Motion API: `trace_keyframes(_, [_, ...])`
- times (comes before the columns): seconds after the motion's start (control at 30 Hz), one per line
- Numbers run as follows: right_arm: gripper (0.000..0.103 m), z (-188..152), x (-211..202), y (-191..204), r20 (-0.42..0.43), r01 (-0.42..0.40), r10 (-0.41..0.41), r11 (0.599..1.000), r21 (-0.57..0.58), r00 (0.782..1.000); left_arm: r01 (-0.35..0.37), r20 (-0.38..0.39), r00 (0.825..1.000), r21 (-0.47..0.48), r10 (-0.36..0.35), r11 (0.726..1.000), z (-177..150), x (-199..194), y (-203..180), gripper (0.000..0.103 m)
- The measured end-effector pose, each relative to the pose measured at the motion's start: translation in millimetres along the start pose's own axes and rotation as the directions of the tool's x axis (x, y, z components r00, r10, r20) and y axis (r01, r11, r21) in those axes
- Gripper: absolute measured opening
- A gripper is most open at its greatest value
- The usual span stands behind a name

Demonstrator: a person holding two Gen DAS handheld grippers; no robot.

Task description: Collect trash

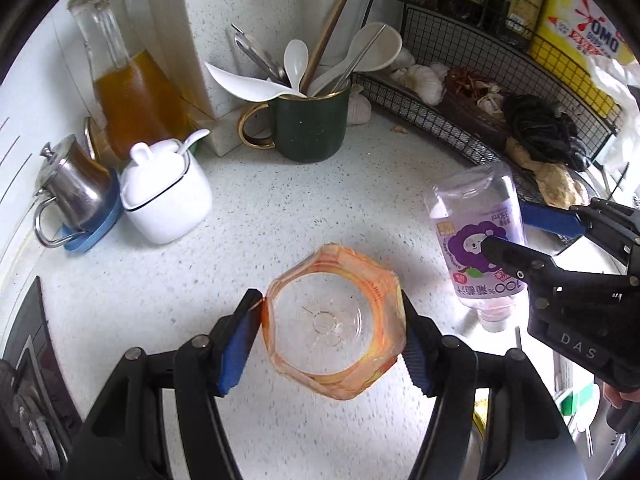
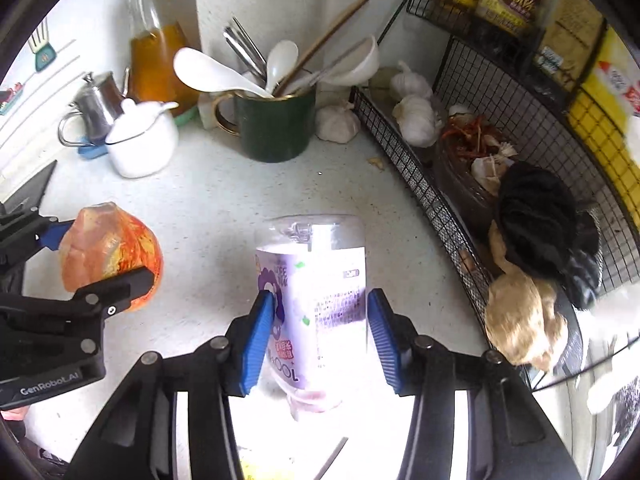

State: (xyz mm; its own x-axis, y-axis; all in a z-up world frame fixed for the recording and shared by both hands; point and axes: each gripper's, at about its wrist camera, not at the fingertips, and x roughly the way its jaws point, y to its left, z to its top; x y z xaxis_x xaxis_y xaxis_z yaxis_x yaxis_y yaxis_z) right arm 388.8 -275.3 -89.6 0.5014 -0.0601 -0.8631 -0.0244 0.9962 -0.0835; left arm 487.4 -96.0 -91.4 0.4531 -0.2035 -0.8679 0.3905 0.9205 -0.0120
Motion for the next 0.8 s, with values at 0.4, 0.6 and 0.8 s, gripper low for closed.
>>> trace_keyframes(0.4, [0.042,-37.2,-71.2,27.0,0.128,-0.052,0.056,0.998,-0.038,0.990,-0.047,0.059,0.997,-0.064,0.051,0.997,-57.9,-77.7,0.4,0.063])
trace_keyframes(0.6, [0.001,-58.0,-89.6,47.6,0.126,-0.087,0.094,0.995,-0.056,0.988,-0.071,0.065,0.995,-0.090,0.077,0.993,-93.3,-107.9,0.9,0.063])
trace_keyframes(0.8, [0.001,-81.5,-97.5,66.1,0.106,-0.108,0.115,0.992,-0.064,0.988,-0.074,0.068,0.994,-0.102,0.081,0.992,-123.7,-126.0,4.3,0.063])
